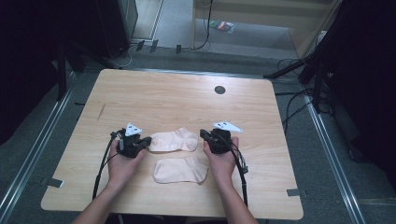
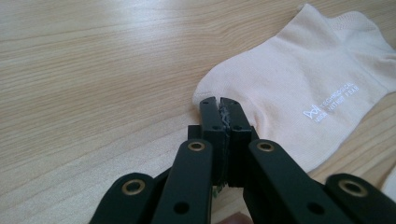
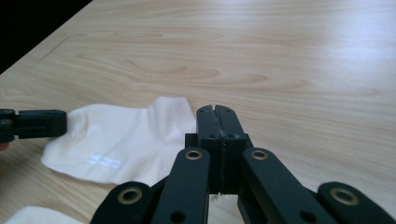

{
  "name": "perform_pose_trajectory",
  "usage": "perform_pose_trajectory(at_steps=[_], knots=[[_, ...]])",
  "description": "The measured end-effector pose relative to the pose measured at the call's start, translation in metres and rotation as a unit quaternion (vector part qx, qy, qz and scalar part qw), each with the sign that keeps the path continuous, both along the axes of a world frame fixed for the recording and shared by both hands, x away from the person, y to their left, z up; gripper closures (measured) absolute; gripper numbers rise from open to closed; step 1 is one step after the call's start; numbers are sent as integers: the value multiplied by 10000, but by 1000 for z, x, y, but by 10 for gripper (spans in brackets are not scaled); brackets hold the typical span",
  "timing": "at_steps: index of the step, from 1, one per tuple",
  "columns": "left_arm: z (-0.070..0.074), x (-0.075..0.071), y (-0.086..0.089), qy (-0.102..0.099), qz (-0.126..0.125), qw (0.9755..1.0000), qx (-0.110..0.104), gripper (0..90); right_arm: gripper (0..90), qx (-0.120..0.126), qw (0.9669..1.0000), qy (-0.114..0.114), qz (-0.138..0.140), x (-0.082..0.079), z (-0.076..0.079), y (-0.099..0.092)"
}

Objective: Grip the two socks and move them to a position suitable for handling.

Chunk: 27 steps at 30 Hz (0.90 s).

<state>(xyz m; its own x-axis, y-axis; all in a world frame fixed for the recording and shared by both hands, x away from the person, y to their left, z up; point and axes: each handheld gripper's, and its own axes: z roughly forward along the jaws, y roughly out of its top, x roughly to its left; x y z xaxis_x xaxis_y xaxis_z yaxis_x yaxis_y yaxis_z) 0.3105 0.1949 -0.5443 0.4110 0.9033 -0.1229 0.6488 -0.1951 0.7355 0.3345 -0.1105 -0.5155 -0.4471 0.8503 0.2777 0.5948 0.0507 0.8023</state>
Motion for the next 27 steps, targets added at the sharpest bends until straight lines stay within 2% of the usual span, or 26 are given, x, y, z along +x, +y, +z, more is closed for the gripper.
perform_pose_trajectory(at_steps=[3, 4, 7, 9, 11, 13, 15, 17, 20, 22, 23, 25, 27], knots=[[0, 0, 0, -7, -6, 10000, -3, 900, 900, -13, 10000, 45, -72, -1, -3, -10], [0, 0, 0, -34, -78, 10000, -43, 900, 900, -2, 9999, 97, -140, -1, -5, -18], [0, -1, -2, -122, -206, 9997, -82, 900, 900, 70, 9997, 151, -175, -1, -4, -25], [-1, -1, -2, -136, -227, 9996, -75, 900, 900, 236, 9996, 114, -51, 1, -2, -24], [-2, -1, -3, -139, -182, 9997, -100, 900, 820, 266, 9996, 104, 82, 5, -1, -19], [-1, 0, -2, -136, -137, 9996, -189, 897, 775, 106, 9995, 174, 256, 10, -1, -9], [0, 0, 0, -168, -46, 9995, -256, 868, 719, -207, 9994, 27, 273, 14, -2, 0], [3, 1, 4, -217, 90, 9988, -421, 755, 640, -546, 9982, 12, 231, 18, -6, 7], [5, 2, 9, -283, 238, 9973, -638, 643, 581, -651, 9970, 166, 372, 21, -14, 11], [4, 3, 10, -275, 246, 9973, -640, 616, 558, -826, 9953, 219, 462, 21, -19, 15], [4, 3, 10, -275, 246, 9973, -640, 598, 558, -826, 9953, 219, 462, 21, -19, 15], [0, 5, 8, -176, 282, 9976, -604, 588, 542, -1033, 9933, 204, 470, 21, -23, 18], [-3, 7, 5, -96, 291, 9982, -513, 587, 549, -1115, 9923, 152, 523, 22, -26, 22]])
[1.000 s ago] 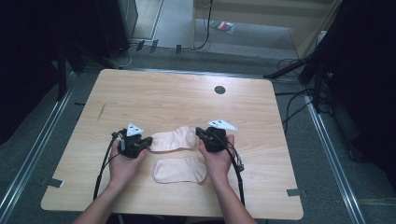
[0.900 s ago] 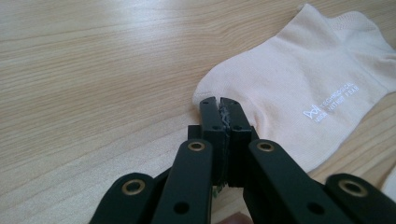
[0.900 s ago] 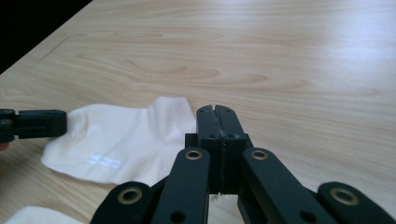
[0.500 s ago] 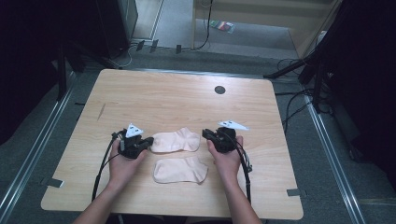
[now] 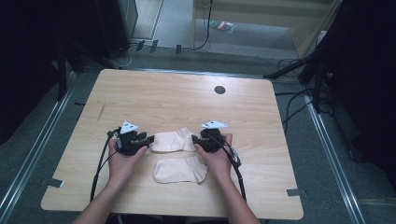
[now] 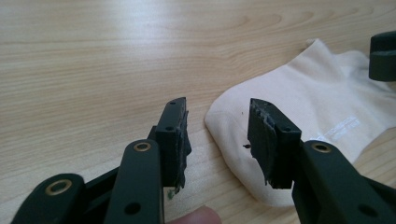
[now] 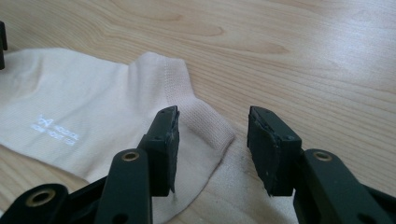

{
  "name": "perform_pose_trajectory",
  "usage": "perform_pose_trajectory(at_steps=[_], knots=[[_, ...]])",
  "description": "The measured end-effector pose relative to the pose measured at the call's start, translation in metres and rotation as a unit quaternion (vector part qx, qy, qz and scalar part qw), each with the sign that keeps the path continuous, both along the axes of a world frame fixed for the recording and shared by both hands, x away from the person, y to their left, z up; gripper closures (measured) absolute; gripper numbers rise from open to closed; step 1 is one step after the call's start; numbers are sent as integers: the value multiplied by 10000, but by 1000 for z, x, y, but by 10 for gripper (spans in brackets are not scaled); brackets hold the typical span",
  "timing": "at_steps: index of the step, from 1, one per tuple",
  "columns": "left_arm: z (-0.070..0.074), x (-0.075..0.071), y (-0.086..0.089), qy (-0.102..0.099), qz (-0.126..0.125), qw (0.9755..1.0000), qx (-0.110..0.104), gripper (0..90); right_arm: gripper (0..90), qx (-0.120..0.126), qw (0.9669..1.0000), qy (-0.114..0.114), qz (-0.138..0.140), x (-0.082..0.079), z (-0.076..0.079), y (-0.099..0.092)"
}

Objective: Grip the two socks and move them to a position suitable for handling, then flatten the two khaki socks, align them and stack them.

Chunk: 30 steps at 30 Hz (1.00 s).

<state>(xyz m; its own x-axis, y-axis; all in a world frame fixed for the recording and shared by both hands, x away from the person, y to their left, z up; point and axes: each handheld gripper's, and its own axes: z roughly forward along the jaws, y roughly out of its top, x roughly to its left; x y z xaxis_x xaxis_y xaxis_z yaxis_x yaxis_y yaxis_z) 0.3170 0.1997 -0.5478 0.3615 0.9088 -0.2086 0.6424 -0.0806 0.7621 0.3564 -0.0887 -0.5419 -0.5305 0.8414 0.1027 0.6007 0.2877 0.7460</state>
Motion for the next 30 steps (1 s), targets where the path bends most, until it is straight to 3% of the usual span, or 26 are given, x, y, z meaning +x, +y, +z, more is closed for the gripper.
perform_pose_trajectory(at_steps=[7, 11, 16, 23, 28, 30], knots=[[-3, 0, -5, 35, 22, 9997, 258, 633, 642, -329, 9993, -162, 44, -2, -4, 6], [-4, -1, -9, -56, -70, 9991, 419, 747, 735, -331, 9991, -247, 92, -4, -5, 6], [-4, -1, -8, -8, -104, 9994, 343, 886, 853, -336, 9990, -261, 136, -7, -5, 6], [-3, -1, -6, -22, -185, 9994, 286, 900, 873, -60, 10000, 47, -62, -3, -2, -7], [2, -4, -4, -158, -198, 9994, 248, 900, 877, 186, 9997, -27, -147, -6, 4, -15], [7, -6, -3, -224, -197, 9995, 137, 900, 877, 240, 9996, -89, -119, -9, 9, -16]])
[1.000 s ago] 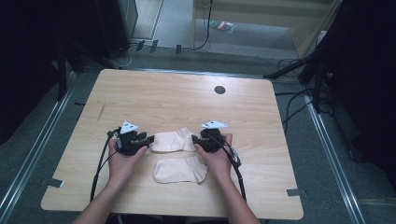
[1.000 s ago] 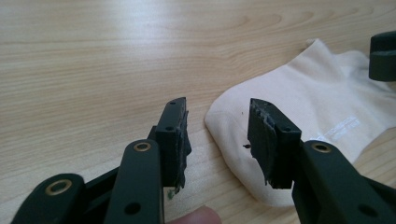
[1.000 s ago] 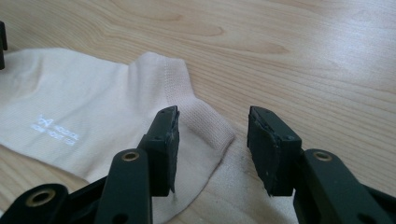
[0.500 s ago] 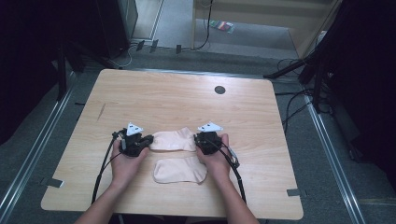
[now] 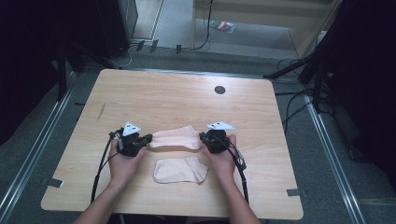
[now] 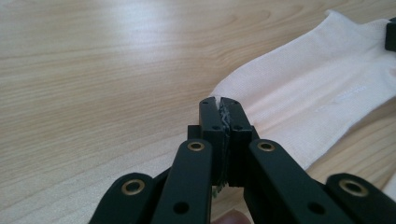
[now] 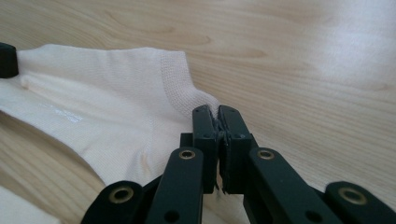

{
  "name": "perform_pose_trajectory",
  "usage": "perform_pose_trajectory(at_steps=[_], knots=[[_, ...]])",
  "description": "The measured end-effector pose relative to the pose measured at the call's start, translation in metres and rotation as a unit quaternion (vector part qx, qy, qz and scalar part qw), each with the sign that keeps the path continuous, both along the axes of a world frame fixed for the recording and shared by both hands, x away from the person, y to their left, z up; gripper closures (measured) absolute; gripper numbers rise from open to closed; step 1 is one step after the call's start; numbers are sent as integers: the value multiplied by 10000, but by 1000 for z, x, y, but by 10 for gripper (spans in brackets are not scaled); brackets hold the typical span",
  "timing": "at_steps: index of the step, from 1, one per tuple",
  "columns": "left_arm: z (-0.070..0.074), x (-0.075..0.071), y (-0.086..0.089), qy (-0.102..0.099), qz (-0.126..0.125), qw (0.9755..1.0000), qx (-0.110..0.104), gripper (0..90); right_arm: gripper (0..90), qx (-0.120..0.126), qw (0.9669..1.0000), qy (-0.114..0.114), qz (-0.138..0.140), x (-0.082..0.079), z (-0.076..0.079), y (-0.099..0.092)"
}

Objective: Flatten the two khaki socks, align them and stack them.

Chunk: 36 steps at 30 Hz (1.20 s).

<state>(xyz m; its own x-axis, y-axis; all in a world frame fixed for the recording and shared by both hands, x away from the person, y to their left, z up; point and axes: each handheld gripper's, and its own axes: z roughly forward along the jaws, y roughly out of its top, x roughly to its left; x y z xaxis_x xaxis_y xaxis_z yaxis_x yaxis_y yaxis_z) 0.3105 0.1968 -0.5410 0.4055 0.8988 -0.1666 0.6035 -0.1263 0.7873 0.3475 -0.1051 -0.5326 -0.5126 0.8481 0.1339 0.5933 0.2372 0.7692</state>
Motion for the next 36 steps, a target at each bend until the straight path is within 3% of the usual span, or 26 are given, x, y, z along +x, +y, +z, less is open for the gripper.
perform_pose_trajectory(at_steps=[7, 17, 28, 36], knots=[[21, -12, 3, -302, -153, 9993, -171, 900, 877, 203, 9995, -247, 70, -13, 23, -7], [37, -39, 8, -435, -387, 9980, -262, 900, 877, 313, 9985, -355, 271, -38, 43, -14], [28, -73, 3, -274, -690, 9970, -196, 900, 877, 241, 9985, -179, 463, -73, 35, -24], [15, -92, -8, -114, -891, 9960, -17, 900, 877, -37, 9981, -13, 619, -94, 22, -32]])
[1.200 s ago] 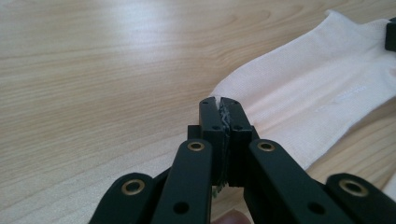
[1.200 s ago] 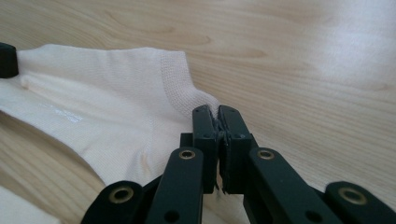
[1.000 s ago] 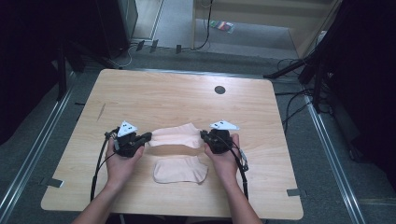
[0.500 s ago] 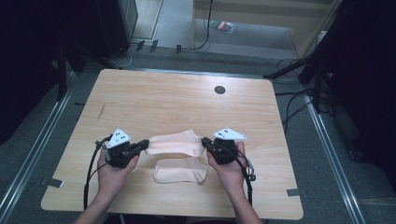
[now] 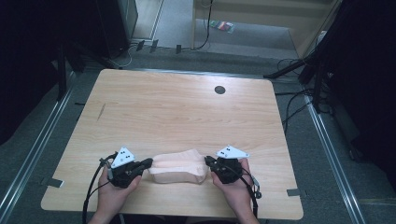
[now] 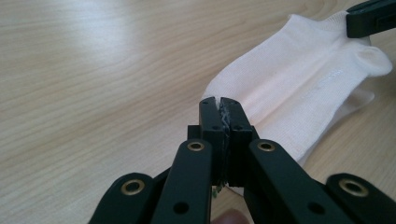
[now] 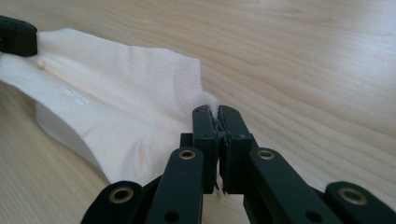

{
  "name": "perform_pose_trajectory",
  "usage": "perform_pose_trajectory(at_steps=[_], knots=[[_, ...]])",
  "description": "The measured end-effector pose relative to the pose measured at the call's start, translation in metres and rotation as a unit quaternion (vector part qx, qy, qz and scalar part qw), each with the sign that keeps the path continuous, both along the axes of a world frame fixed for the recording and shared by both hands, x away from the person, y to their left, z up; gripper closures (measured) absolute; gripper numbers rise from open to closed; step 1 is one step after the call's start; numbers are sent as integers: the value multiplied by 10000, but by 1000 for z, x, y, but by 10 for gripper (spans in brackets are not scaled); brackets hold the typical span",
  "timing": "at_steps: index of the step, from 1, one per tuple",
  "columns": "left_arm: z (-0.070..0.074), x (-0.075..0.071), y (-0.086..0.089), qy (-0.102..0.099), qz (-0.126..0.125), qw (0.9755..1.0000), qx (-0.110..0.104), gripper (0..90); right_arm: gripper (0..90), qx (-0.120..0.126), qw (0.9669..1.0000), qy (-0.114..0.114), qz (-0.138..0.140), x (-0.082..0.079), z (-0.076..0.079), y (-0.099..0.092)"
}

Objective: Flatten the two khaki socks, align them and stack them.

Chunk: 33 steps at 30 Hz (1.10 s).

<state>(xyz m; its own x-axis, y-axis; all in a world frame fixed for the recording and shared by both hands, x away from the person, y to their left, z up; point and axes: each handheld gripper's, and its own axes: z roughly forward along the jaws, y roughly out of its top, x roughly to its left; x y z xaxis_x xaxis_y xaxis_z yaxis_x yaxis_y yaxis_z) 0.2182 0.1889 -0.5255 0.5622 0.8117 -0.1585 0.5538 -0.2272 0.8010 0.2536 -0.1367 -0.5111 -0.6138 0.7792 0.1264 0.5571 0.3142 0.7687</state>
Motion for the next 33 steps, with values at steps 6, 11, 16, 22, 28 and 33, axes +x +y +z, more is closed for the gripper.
perform_pose_trajectory(at_steps=[6, 11, 16, 22, 28, 33], knots=[[-7, -1, -6, -2, -55, 9999, 161, 900, 877, -57, 10000, 36, -31, -4, -11, -4], [-12, -1, -10, 16, -133, 9995, 273, 900, 876, -54, 10000, 23, -47, -5, -14, -5], [-15, -1, -10, 49, -213, 9994, 274, 900, 868, -106, 9999, -80, 37, -8, -18, -3], [-20, -1, -7, 36, -125, 9999, 100, 600, 547, 102, 9999, -42, 109, -7, -21, -4], [-16, 0, 2, -32, 83, 9998, -177, 555, 527, 384, 9992, -117, 63, -9, -18, -9], [-13, 1, 11, -112, 168, 9988, -452, 509, 457, 514, 9985, -183, 43, -10, -17, -11]])
